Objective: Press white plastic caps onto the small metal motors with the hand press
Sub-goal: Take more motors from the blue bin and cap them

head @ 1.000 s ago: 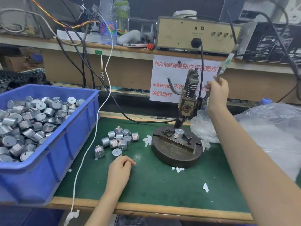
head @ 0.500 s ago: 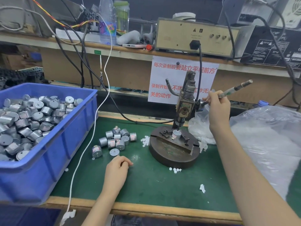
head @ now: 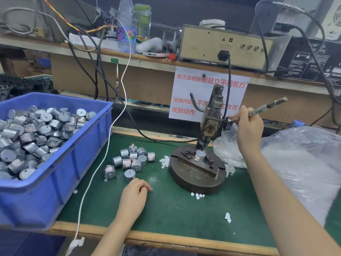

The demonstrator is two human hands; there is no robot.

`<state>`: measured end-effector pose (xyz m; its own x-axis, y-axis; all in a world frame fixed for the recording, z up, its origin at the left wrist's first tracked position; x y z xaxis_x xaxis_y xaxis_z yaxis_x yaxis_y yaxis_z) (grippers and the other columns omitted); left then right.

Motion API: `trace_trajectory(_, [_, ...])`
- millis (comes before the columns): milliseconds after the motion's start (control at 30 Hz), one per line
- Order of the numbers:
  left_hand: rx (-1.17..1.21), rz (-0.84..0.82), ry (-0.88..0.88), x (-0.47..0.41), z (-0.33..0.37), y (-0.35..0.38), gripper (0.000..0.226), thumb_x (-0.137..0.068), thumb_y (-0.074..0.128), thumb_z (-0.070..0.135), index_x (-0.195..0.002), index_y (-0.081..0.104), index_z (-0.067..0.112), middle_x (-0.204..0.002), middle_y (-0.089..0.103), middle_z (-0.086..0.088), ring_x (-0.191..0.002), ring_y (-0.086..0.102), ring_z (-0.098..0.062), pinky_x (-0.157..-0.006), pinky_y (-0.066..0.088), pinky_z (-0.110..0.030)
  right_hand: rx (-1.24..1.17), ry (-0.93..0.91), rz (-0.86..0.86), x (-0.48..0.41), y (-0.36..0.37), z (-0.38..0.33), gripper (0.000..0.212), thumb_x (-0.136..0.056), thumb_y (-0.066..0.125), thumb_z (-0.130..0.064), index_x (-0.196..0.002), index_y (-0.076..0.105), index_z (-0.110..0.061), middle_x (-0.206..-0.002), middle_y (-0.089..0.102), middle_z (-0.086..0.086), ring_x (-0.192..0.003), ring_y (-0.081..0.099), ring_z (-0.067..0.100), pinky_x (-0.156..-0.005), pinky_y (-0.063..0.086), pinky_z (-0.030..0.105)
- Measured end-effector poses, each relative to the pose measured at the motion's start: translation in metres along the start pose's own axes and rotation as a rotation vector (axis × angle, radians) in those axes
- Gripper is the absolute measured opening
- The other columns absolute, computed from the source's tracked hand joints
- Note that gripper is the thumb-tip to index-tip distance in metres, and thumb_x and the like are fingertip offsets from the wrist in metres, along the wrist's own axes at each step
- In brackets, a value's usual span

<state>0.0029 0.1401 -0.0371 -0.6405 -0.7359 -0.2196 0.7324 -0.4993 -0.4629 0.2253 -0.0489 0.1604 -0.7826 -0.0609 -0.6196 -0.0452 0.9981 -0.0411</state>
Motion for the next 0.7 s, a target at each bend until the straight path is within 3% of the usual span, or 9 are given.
trace_trajectory(200, [0.040, 0.030, -0.030, 0.000, 0.000, -0.002, 0.042, -0.082, 0.045, -0.008, -0.059, 0.059, 0.024, -0.081, 0.060, -0.002, -0.075, 0.056, -0.011, -0.064, 0.035, -0.017, -0.029, 0.079, -0.019, 0.003, 0.007, 0.004, 0.025, -0.100, 0.038, -0.025, -0.076, 0.048, -0.021, -0.074, 0.052, -0.005, -0.056, 0.048, -0.012, -0.050, 0.035, 0.000])
trace_trajectory(300, [0.065, 0.035, -0.043, 0.000, 0.000, -0.004, 0.041, -0.082, 0.045, -0.008, -0.059, 0.060, 0.023, -0.081, 0.061, -0.003, -0.074, 0.056, -0.014, -0.063, 0.036, -0.010, -0.049, 0.133, -0.032, -0.002, 0.009, 0.006, 0.007, -0.097, 0.044, -0.019, -0.101, 0.049, -0.018, -0.095, 0.056, -0.006, -0.079, 0.050, -0.009, -0.066, 0.038, 0.006])
trace_trajectory(400, [0.078, 0.035, -0.048, 0.000, 0.001, -0.004, 0.041, -0.082, 0.045, -0.007, -0.058, 0.059, 0.023, -0.080, 0.062, -0.004, -0.075, 0.056, -0.014, -0.064, 0.037, -0.012, -0.034, 0.246, -0.031, -0.005, 0.008, 0.018, 0.031, -0.096, 0.041, -0.017, -0.128, 0.045, -0.016, -0.113, 0.050, -0.011, -0.098, 0.048, 0.000, -0.079, 0.038, 0.012])
trace_trajectory(533, [0.081, 0.036, -0.048, 0.000, -0.001, -0.004, 0.041, -0.081, 0.045, -0.007, -0.058, 0.060, 0.024, -0.079, 0.062, -0.004, -0.075, 0.056, -0.014, -0.066, 0.038, -0.017, 0.242, 0.367, -0.214, 0.019, 0.017, 0.054, 0.040, -0.096, 0.040, -0.016, -0.135, 0.044, -0.006, -0.134, 0.049, 0.007, -0.120, 0.046, 0.022, -0.101, 0.036, 0.036])
trace_trajectory(633, [0.084, 0.042, -0.047, -0.001, -0.001, -0.004, 0.042, -0.081, 0.046, -0.007, -0.057, 0.059, 0.025, -0.078, 0.061, -0.003, -0.073, 0.055, -0.010, -0.063, 0.037, -0.011, 0.415, 0.440, -0.287, 0.049, 0.023, 0.082, 0.033, -0.095, 0.041, -0.019, -0.120, 0.054, -0.003, -0.113, 0.058, 0.019, -0.106, 0.052, 0.030, -0.092, 0.040, 0.038])
trace_trajectory(700, [0.083, 0.044, -0.042, 0.000, -0.001, -0.004, 0.042, -0.080, 0.046, -0.007, -0.057, 0.058, 0.025, -0.077, 0.061, -0.001, -0.074, 0.055, -0.008, -0.063, 0.035, -0.014, 0.473, 0.436, -0.345, 0.066, 0.030, 0.089, 0.024, -0.092, 0.042, -0.020, -0.106, 0.059, -0.010, -0.094, 0.058, 0.015, -0.092, 0.054, 0.029, -0.080, 0.042, 0.036])
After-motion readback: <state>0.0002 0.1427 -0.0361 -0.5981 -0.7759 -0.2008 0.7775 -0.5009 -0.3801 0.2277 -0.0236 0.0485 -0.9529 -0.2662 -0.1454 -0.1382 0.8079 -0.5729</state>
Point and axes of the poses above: each hand's wrist, its own x-axis away from the middle knuckle, its own y-axis out of the palm, z = x × y, the point moved 5 cm from there along -x, towards the middle knuckle
